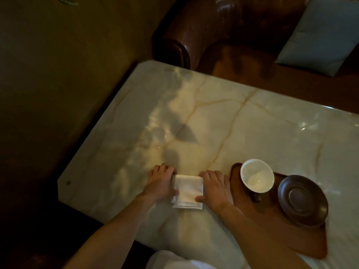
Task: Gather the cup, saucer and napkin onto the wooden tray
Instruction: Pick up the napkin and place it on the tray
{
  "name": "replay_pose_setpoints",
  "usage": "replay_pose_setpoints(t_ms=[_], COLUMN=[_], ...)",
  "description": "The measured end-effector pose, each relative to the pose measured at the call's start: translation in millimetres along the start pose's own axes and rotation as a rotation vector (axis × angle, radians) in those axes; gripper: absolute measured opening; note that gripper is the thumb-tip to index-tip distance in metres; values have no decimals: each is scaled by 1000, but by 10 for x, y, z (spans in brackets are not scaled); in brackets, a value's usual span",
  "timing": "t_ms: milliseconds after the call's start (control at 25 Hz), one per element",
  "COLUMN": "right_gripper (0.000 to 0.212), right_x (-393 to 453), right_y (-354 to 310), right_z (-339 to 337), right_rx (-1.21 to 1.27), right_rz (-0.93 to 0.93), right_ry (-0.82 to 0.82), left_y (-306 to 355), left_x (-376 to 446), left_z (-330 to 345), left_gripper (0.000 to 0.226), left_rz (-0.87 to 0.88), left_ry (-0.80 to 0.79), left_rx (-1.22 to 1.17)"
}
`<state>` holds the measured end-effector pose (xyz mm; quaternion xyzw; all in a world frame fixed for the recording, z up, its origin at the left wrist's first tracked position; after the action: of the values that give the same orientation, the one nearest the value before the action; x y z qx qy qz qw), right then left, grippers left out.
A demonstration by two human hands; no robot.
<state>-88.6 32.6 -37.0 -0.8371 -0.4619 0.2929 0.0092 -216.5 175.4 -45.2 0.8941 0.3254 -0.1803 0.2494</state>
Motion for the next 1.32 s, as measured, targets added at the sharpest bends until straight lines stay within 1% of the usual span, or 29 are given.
replay_pose_setpoints(t_ms=[120, 240, 320, 440, 560, 640, 760, 840, 920, 1080, 1200, 1320], right_gripper=[61, 37, 28, 29, 32, 29, 24, 22, 22, 21, 22, 23], right_x=[-70, -162, -227, -352, -529, -694, -990, -1207, -1377, -1697, -1834, -1898], right_y=[-11, -10, -5, 99, 201, 269, 416, 561, 697, 1016, 1235, 1413], right_z=[19, 23, 26, 51, 70, 57, -21, -38, -28, 52, 110, 179], right_rx=[134, 241, 395, 717, 1021, 1247, 1464, 1534, 1556, 1518, 1471, 1419], right_rz=[42, 95, 102, 142, 178, 187, 188, 206, 225, 276, 282, 298], right_ry=[2, 30, 21, -26, -62, -52, -5, 37, 80, 109, 90, 85], left_y=[-1, -4, 37, 119, 269, 442, 723, 946, 1130, 1520, 1712, 1804], left_x=[-35, -99, -156, -283, -407, -493, -643, -743, -822, -927, -953, -965], left_z=[40, 78, 91, 106, 47, 24, 114, 233, 333, 511, 638, 807], left_gripper=[51, 37, 32, 27, 29, 31, 28, 26, 26, 18, 18, 13], left_rz=[-17, -73, -90, -89, -44, 0, -37, -74, -104, -126, -136, -184], left_ry=[4, -12, -9, -59, -86, -92, -148, -211, -237, -267, -240, -212], left_rx=[-43, -185, -242, -416, -584, -734, -1004, -1139, -1200, -1184, -1151, -1101])
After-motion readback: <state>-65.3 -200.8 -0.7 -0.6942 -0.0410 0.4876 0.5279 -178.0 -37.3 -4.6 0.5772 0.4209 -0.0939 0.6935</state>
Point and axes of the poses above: each hand's wrist, its own x-axis towards the middle knuckle, its own z-axis out of the palm, y = z × x, the point moved 7 cm from there along x, towards the middle knuckle, and after that the axes turned 6 degrees about -y, right-handed, at the moved point
